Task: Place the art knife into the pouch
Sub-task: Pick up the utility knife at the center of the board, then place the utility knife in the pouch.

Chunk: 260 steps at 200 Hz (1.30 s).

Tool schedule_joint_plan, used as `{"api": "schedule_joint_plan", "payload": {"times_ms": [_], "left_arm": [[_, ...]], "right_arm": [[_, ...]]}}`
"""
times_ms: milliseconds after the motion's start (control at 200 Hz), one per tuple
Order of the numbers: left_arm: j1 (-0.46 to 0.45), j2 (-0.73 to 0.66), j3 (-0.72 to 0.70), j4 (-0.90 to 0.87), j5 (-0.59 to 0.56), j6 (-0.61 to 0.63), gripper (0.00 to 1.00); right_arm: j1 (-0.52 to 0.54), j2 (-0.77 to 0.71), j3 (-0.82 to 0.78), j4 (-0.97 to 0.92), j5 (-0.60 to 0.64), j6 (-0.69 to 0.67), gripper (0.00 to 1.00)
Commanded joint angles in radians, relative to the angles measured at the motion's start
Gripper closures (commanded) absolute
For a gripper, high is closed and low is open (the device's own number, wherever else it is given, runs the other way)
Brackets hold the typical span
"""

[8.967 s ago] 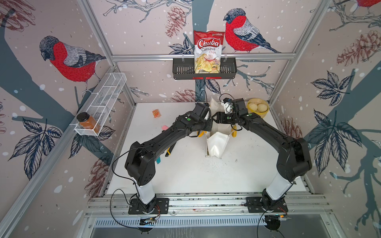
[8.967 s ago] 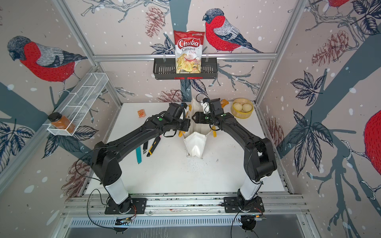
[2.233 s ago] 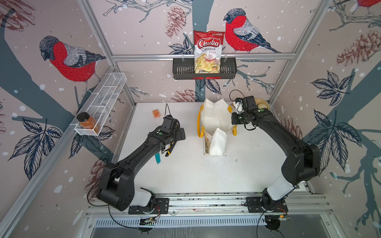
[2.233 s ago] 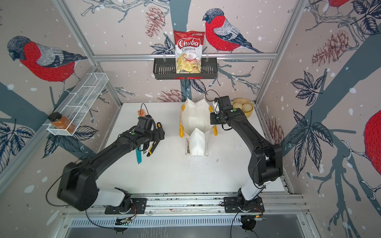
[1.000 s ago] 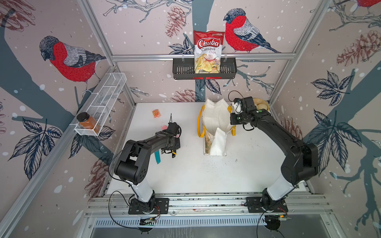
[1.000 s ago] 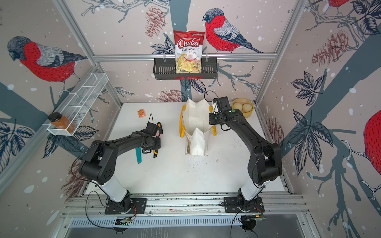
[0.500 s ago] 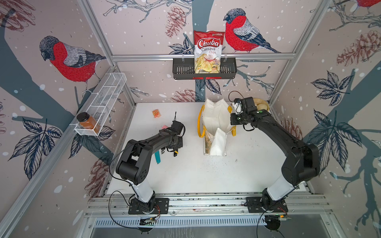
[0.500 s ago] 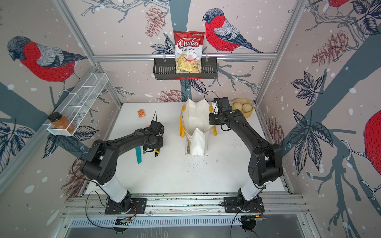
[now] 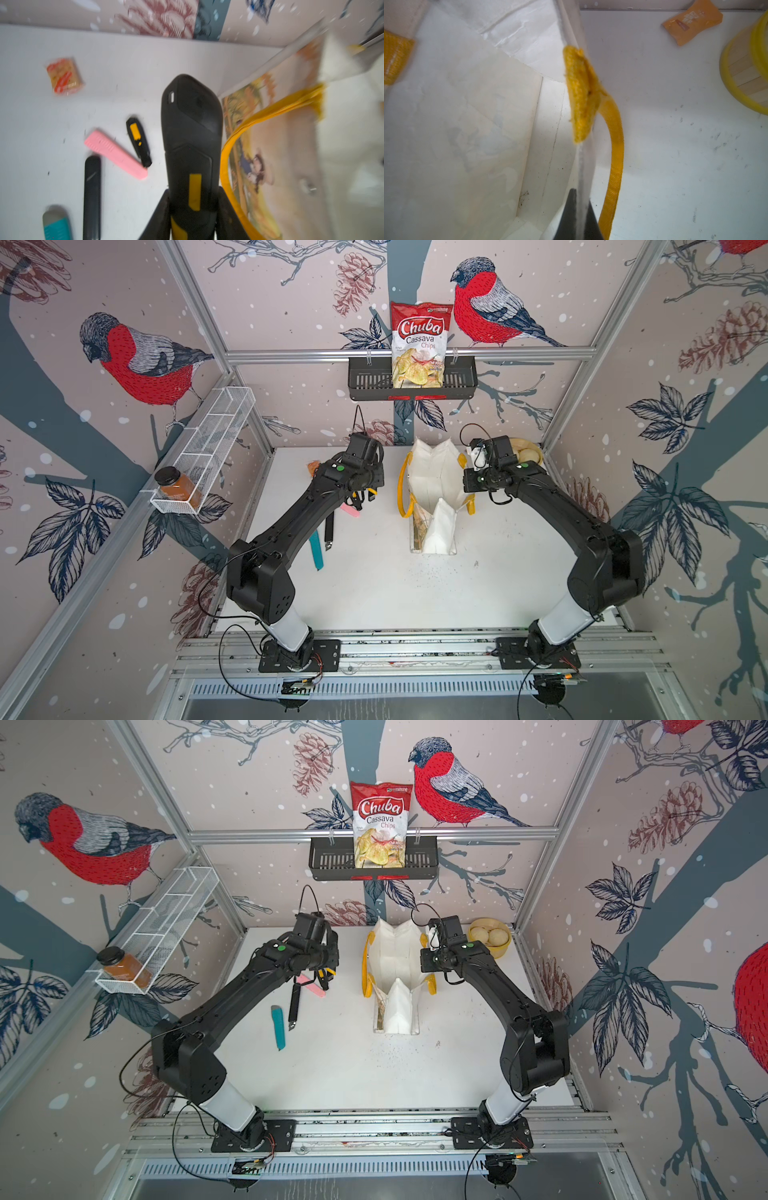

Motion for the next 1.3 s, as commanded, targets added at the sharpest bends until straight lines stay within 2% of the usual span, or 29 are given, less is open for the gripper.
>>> {"api": "schedule_joint_plan", "payload": {"times_ms": [0, 250, 410, 785, 1031, 1131, 1296], "left_arm": [[-0.022, 0.058, 0.141, -0.020, 0.018, 0.036, 0.84], [-0.064, 0.310, 0.571, -0.052, 0.141, 0.041, 0.85], [-0.113, 0.431, 0.709, -0.022, 0.218, 0.033, 0.85], [-0.167, 0.557, 0.694, 0.070, 0.306, 0.013, 0.86], [-0.185, 0.575, 0.585, 0.114, 0.337, 0.013, 0.86], [-0.187, 0.608, 0.603, 0.100, 0.355, 0.021, 0.86], [-0.190, 0.694, 0.712, 0.036, 0.378, 0.040, 0.85]], "right_arm": [[0.004, -0.008, 0.004, 0.032, -0.037, -0.006, 1.00], [0.010, -0.002, 0.020, 0.046, -0.076, -0.002, 1.00], [0.012, 0.007, 0.020, 0.050, -0.070, 0.006, 1.00], [0.002, 0.000, 0.004, 0.065, -0.066, 0.023, 1.00], [-0.019, -0.014, -0.025, 0.073, -0.057, 0.031, 1.00], [-0.021, -0.022, -0.032, 0.079, -0.063, 0.032, 1.00], [-0.018, -0.023, -0.034, 0.086, -0.081, 0.036, 1.00]]}}
